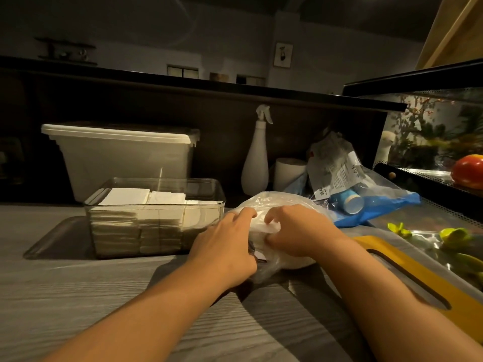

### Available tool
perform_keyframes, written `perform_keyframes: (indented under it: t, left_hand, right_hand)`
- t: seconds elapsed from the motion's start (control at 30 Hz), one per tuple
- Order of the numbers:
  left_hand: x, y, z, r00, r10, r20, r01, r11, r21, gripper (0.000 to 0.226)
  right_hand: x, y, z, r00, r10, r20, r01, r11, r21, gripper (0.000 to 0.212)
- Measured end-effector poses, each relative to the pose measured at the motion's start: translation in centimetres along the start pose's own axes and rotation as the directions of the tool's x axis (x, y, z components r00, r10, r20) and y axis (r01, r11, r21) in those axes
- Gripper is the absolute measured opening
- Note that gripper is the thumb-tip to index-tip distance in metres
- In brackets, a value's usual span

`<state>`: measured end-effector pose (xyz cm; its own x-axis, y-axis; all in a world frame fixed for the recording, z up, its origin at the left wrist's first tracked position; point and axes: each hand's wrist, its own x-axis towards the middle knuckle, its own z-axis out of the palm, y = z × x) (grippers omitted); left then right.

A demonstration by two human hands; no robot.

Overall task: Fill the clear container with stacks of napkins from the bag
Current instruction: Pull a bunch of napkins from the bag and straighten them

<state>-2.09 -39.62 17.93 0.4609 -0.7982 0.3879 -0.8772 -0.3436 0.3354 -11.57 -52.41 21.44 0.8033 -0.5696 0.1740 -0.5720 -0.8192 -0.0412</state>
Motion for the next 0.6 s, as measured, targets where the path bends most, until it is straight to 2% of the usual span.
perform_keyframes:
  t: [0.1, 0.13, 0.27, 0.37, 0.43, 0.47, 0.57, 0.6]
  left_hand:
    - [0.08, -0.09, -0.04, 1.000, -0.011, -0.015, 0.011, 1.000, -0.005, 0.076]
    - [0.13, -0.15, -0.04, 1.000, -0.014, -0.022, 0.014, 1.000, -0.009, 0.075]
    - [0.15, -0.22, 0.08, 1.000, -0.017, -0.026, 0.017, 1.000, -0.016, 0.075]
    - [0.14, -0.18, 0.15, 1.000, -0.016, -0.024, 0.016, 1.000, -0.013, 0.074]
    - [0.17, -0.27, 0.15, 0.999, -0.015, -0.028, 0.014, 1.000, -0.009, 0.072]
    - [0.17, -0.31, 0.13, 0.999, -0.013, -0.031, 0.013, 1.000, -0.007, 0.071]
    - [0.13, -0.33, 0.16, 0.999, -0.014, -0.034, 0.014, 1.000, -0.009, 0.071]
    - [0.12, -0.30, 0.16, 0.999, -0.015, -0.031, 0.015, 1.000, -0.007, 0.071]
  right_hand:
    - [0.12, 0.18, -0.31, 0.998, 0.020, -0.063, -0.018, 0.999, 0.034, 0.012]
    - [0.10, 0.19, -0.32, 0.997, 0.022, -0.075, -0.020, 0.999, 0.033, 0.010]
    - [0.06, 0.00, -0.06, 0.999, 0.015, -0.030, -0.015, 1.000, -0.011, 0.033]
    - [0.26, 0.04, 0.06, 0.998, 0.035, -0.049, -0.036, 0.999, -0.019, 0.014]
    - [0.59, 0.26, 0.09, 0.993, 0.047, -0.108, -0.051, 0.998, -0.035, 0.010]
    - [0.70, 0.43, 0.10, 0.993, 0.050, -0.111, -0.055, 0.997, -0.049, 0.012]
    - [0.80, 0.74, 0.12, 0.997, 0.068, -0.032, -0.069, 0.997, -0.030, 0.041]
    - [0.76, 0.83, 0.17, 0.998, 0.066, -0.017, -0.066, 0.998, -0.007, 0.044]
